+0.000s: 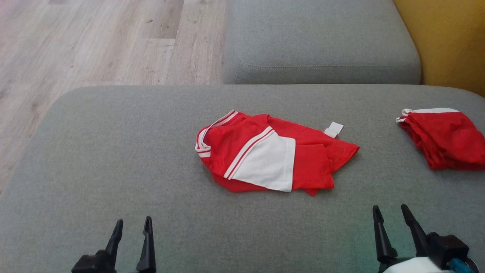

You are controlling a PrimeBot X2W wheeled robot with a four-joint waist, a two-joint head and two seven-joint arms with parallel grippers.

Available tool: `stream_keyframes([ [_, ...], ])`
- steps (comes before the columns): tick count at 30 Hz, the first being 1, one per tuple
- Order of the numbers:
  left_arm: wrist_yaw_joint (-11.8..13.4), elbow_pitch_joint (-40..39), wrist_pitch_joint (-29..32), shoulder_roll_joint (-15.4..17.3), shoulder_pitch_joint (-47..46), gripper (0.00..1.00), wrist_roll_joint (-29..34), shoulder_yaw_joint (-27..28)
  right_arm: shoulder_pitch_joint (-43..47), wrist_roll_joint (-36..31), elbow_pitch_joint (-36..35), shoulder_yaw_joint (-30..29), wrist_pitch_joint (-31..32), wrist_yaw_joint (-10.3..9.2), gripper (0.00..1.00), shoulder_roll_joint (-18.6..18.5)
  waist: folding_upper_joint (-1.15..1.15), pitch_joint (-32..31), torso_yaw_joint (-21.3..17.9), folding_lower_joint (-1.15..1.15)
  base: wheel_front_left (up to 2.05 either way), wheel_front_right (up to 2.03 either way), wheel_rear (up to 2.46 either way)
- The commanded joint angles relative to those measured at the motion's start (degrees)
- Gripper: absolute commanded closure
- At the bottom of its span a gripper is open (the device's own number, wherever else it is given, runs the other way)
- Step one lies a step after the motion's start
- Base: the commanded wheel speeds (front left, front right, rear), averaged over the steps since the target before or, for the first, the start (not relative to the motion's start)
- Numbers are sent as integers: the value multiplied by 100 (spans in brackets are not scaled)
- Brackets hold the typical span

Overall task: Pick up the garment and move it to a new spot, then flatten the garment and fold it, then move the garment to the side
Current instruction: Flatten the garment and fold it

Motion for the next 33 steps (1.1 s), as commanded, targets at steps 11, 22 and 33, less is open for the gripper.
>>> stream_keyframes([
  [11,-91,-243,158,68,-525,0,197,-184,-443,-94,-253,66,-30,42,0,-47,0,185,-99,0,0,0,0],
  [22,-696,619,624,-972,-1656,0,400,-1204,-777,-212,-573,115,136,42,0,-47,0,721,-580,0,0,0,0],
  [33,-1058,2361,344,-1507,-2697,0,104,-1020,-1234,-283,-713,155,158,42,0,-47,0,1481,-1257,0,0,0,0],
])
